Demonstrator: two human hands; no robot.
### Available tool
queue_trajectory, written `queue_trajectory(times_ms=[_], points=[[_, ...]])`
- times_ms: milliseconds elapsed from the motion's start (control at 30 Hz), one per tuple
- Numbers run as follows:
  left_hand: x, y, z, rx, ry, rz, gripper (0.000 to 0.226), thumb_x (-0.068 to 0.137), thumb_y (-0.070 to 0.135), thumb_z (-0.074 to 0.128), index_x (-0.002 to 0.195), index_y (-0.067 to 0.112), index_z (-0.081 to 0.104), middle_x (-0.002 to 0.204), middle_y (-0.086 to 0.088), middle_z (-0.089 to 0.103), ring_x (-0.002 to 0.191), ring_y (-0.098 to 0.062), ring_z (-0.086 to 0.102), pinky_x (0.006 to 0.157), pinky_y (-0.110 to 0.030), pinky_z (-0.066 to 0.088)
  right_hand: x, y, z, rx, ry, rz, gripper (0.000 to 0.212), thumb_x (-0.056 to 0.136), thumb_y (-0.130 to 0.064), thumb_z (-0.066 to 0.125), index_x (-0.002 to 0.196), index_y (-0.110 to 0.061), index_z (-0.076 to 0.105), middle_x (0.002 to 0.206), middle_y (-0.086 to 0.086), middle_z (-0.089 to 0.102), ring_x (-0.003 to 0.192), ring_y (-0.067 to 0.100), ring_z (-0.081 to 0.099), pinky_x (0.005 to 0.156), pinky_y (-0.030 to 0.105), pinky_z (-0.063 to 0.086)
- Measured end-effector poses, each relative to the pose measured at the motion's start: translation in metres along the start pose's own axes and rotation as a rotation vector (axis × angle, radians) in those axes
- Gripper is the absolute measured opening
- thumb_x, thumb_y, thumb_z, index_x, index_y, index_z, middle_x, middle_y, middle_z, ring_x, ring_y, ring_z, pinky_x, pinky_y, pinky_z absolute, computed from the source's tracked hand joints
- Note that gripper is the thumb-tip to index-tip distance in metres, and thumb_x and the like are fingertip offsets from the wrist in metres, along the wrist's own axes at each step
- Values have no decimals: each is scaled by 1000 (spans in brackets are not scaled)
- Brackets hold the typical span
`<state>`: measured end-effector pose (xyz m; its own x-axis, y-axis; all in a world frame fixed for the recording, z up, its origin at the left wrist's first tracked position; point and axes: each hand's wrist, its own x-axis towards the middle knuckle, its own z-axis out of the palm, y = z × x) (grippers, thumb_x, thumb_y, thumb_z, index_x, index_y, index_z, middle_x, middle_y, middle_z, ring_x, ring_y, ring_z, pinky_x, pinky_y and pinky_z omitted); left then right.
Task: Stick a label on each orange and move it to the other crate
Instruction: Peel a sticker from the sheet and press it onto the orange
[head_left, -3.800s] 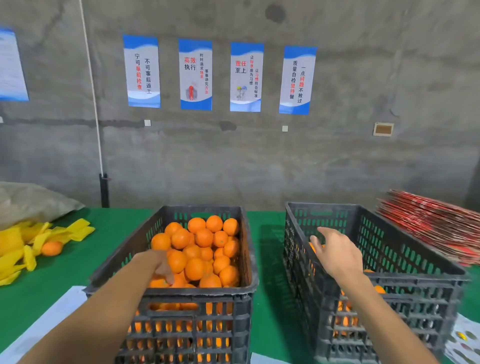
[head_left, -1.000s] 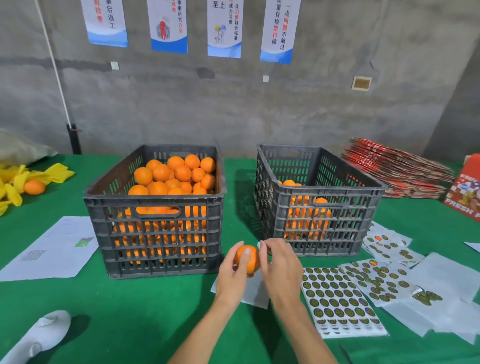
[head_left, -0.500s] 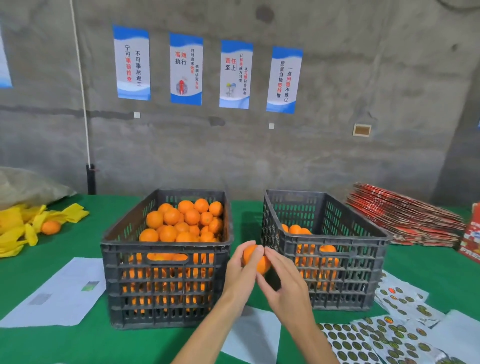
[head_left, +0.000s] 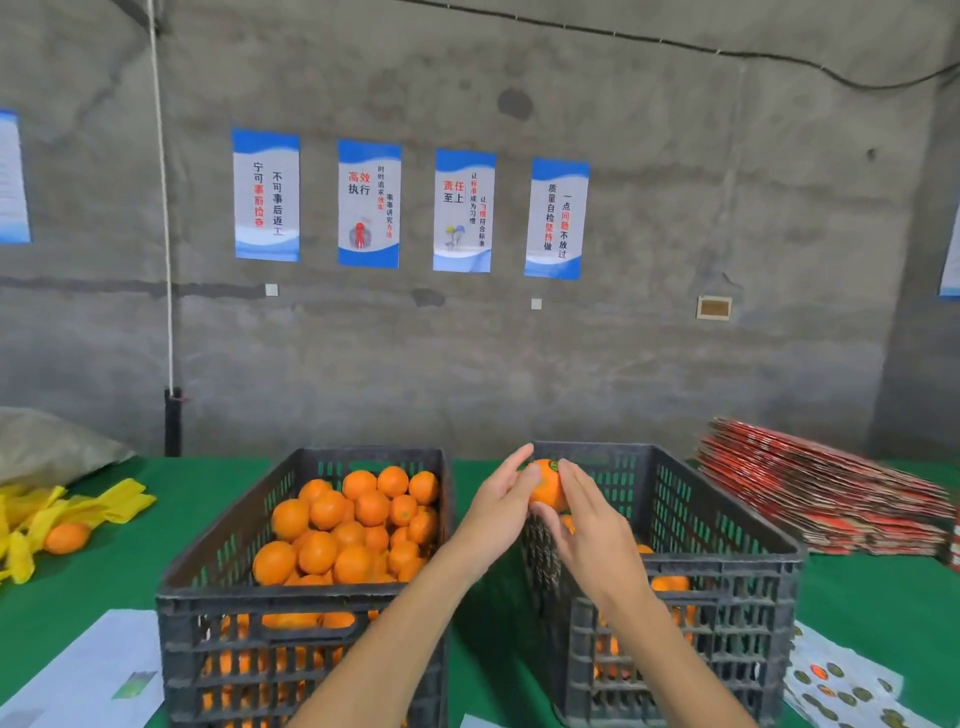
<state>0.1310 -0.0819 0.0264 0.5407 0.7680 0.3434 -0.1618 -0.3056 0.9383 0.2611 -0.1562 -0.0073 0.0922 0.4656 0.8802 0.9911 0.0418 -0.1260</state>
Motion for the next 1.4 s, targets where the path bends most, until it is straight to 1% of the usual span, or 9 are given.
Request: queue_trajectory(times_ms=[167, 333, 600, 700, 867, 1100, 1200, 1300, 1400], points=[[25, -20, -47, 582, 89, 140, 52, 104, 37, 57, 153, 30, 44, 157, 2, 43, 143, -19, 42, 121, -43, 34, 18, 45, 3, -55, -131, 255, 61, 102, -35, 60, 155, -10, 41, 158, 6, 44, 131, 28, 58, 97, 41, 53], [37, -52, -97, 712, 140, 43, 51, 102, 31, 62, 148, 16, 49, 150, -7, 51, 142, -24, 45, 118, -38, 36, 27, 72, 2, -49, -276, 403, 56, 106, -41, 49, 157, -22, 37, 159, 6, 42, 136, 29, 51, 105, 46, 47], [42, -75, -151, 887, 193, -66, 50, 103, 29, 59, 149, 14, 48, 146, -10, 56, 129, -28, 56, 107, -44, 47, 35, 92, 16, -86, -354, 487, 45, 93, -41, 63, 133, -22, 55, 124, 8, 59, 96, 35, 64, 78, 40, 49], [48, -78, -152, 915, 190, -102, 49, 103, 28, 58, 150, 16, 47, 140, -12, 60, 117, -33, 63, 96, -45, 53, 35, 98, 28, -108, -400, 471, 43, 98, -38, 60, 137, -21, 54, 130, 9, 56, 103, 36, 63, 82, 42, 47], [54, -81, -150, 969, 170, -82, 49, 101, 25, 60, 148, 17, 50, 144, -11, 58, 125, -30, 59, 102, -43, 50, 39, 97, 35, -83, -292, 424, 43, 103, -29, 55, 144, -16, 55, 144, 9, 57, 123, 35, 60, 93, 46, 50], [50, -83, -153, 957, 138, -116, 49, 101, 27, 60, 149, 21, 50, 129, -18, 67, 114, -39, 64, 92, -47, 52, 33, 79, 31, -62, -159, 336, 40, 103, -22, 54, 142, -14, 58, 140, 4, 62, 110, 30, 68, 78, 42, 57], [41, -75, -148, 917, 138, -124, 45, 102, 27, 59, 147, 22, 54, 130, -15, 68, 114, -37, 65, 92, -43, 53, 19, 66, 29, -4, -182, 165, 38, 103, -19, 56, 140, -13, 60, 136, 2, 65, 118, 22, 65, 90, 37, 55], [27, -60, -136, 890, 195, -16, 42, 103, 31, 59, 144, 21, 58, 133, -11, 67, 117, -33, 64, 95, -44, 54, 2, 51, 27, 42, -268, 20, 38, 101, -16, 58, 139, -12, 61, 135, 0, 65, 123, 18, 62, 99, 31, 50], [6, -50, -115, 862, 213, 176, 40, 101, 30, 61, 140, 20, 62, 139, -3, 64, 128, -24, 59, 106, -36, 47, -15, 34, 26, 68, -265, -92, 36, 95, -7, 64, 132, -6, 65, 127, 6, 69, 116, 24, 66, 96, 36, 54]])
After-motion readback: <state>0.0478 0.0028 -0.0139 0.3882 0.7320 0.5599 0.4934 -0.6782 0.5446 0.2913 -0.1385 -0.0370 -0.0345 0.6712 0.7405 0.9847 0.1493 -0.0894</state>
